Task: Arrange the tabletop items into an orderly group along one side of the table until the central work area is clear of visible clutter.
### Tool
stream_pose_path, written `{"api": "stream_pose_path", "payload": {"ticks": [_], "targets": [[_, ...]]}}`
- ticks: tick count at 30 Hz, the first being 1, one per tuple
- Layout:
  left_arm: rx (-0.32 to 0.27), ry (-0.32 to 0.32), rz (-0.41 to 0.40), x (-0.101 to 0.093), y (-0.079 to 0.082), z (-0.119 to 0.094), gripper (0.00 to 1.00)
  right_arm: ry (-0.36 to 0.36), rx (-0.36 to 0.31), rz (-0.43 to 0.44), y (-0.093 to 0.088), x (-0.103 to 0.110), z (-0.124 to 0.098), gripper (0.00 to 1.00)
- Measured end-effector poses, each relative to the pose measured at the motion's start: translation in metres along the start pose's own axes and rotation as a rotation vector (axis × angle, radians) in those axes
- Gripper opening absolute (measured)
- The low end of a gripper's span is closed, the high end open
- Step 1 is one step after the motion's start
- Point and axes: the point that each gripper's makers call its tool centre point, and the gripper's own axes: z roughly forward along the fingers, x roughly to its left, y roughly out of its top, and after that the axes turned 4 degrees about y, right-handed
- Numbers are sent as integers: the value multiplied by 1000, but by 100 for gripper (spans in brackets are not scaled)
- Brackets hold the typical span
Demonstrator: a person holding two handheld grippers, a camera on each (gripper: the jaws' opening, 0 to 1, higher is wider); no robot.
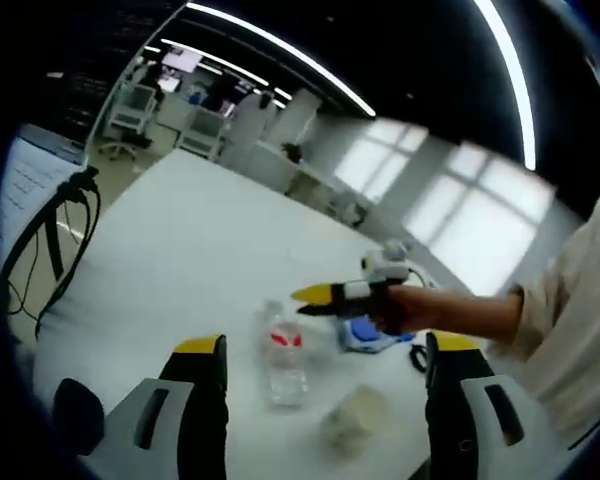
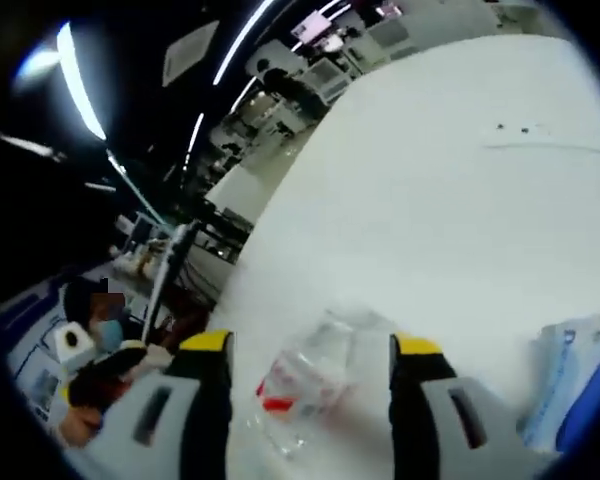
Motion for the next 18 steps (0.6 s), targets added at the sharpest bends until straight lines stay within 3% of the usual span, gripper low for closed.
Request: {"api": "stream_pose_path", "payload": {"ticks": [3,10,14,18], "targets": [[0,-5,-17,3,-2,4,78,11,-7,82,1,-6,6,61],[10,-11,-23,6,-7,10,77,11,4,111,-1,-13,14,60],[14,-11,-22,8,-9,13,76,17,-7,124,4,-17,21,51],[21,-10,-21,11,-11,15,76,47,-8,199,2,-18,27,43]]}}
